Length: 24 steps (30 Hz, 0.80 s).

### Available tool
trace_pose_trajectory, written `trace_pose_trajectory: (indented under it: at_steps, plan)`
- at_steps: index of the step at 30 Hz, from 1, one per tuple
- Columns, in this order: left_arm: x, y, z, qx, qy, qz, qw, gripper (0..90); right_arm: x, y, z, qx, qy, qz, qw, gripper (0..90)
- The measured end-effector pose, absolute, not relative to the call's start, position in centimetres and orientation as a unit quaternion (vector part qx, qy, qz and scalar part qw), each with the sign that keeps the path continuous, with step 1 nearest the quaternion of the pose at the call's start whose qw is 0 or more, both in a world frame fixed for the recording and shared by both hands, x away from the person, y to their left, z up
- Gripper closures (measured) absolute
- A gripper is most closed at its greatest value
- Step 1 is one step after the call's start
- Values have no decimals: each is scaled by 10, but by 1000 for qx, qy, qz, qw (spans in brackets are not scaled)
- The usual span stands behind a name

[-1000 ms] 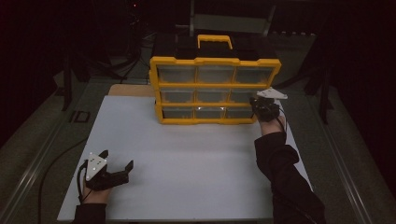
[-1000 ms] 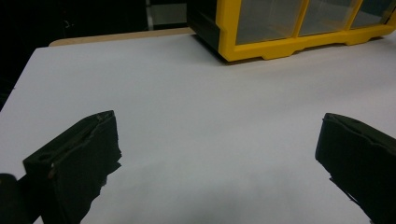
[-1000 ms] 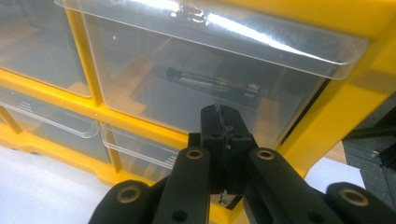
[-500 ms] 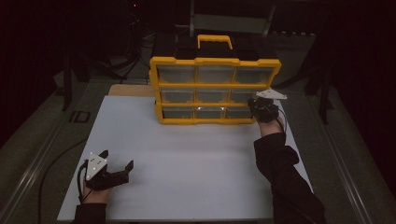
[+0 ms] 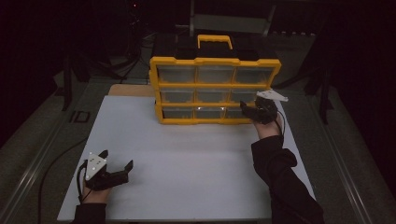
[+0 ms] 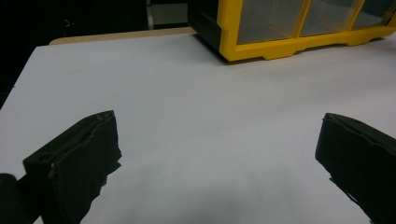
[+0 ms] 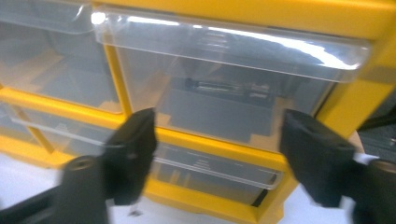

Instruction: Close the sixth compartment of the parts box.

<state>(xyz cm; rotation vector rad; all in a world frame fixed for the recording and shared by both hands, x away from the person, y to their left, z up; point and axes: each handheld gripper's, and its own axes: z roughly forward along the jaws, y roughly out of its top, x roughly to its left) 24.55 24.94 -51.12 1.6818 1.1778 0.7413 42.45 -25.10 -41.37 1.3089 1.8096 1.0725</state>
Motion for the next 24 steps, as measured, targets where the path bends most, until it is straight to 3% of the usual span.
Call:
trace_pose_trajectory:
  at_steps: [2, 5, 24]
  plan:
    - [245, 249, -511, 683, 479, 302, 461, 0, 424, -251, -413, 506, 684, 410, 329, 161]
    - [245, 250, -511, 682, 480, 302, 461, 0, 421, -251, -413, 507, 683, 413, 325, 95]
    - [245, 250, -510, 679, 481, 303, 465, 0, 407, -247, -405, 479, 697, 426, 321, 96]
